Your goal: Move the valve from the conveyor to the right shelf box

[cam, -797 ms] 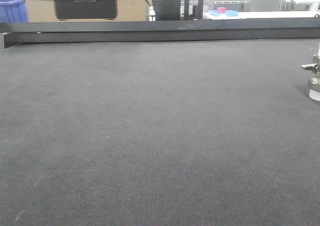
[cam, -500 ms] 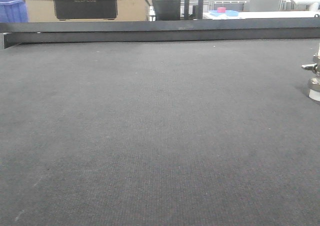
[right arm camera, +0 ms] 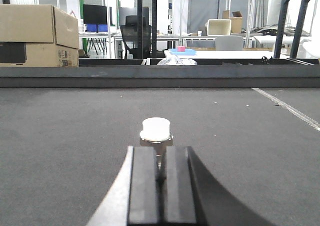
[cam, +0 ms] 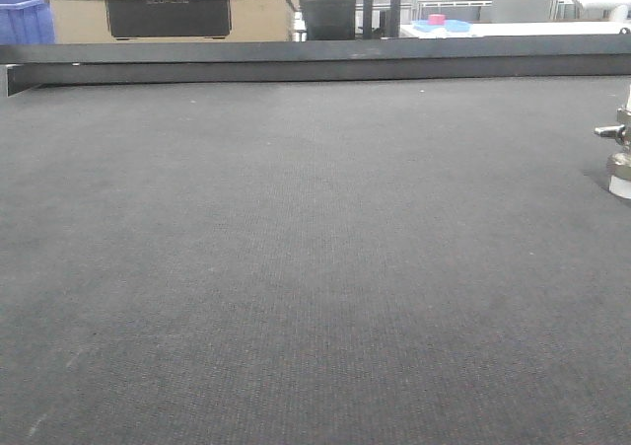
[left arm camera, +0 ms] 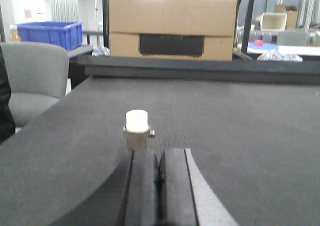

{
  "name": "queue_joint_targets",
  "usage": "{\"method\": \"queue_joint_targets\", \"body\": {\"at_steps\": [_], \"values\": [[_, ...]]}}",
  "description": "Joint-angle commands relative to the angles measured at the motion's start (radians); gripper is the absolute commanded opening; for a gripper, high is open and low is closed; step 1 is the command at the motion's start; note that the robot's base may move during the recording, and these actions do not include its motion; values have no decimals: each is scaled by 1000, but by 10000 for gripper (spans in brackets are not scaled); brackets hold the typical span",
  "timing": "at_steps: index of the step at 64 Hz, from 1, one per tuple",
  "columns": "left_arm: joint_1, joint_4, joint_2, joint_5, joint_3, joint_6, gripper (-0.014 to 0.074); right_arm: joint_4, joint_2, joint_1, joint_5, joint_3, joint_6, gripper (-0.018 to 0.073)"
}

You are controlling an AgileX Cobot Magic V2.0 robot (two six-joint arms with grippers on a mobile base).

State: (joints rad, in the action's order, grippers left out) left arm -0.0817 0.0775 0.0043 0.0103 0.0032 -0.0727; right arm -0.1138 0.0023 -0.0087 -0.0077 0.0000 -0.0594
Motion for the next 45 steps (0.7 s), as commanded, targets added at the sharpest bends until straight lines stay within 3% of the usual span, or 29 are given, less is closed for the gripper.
{"method": "queue_joint_targets", "body": {"at_steps": [1,9,15,21,27,34,45], "values": [[-6,-9,-4,70,-3,3,-111,0,-2,-6,-55,0,0,-153],[-6,-9,-4,154,-3,3,-111,0,-2,-6,-127,0,0,-153],[-6,-9,-4,149,-44,3,-111,0,-2,-6,-109,-85,0,-153],[-6,-9,-4,74,-146,3,-111,0,-2,-6,0,-223,0,-153],[-6,-7,40,-71,-287,3,-104,0,16,-6,101,-347,0,-109],[-6,-5,135,-219,-430,3,3,0,99,-6,171,-463,0,60],[-6,-9,302,-278,-577,3,361,0,252,-6,179,-542,0,407]]}}
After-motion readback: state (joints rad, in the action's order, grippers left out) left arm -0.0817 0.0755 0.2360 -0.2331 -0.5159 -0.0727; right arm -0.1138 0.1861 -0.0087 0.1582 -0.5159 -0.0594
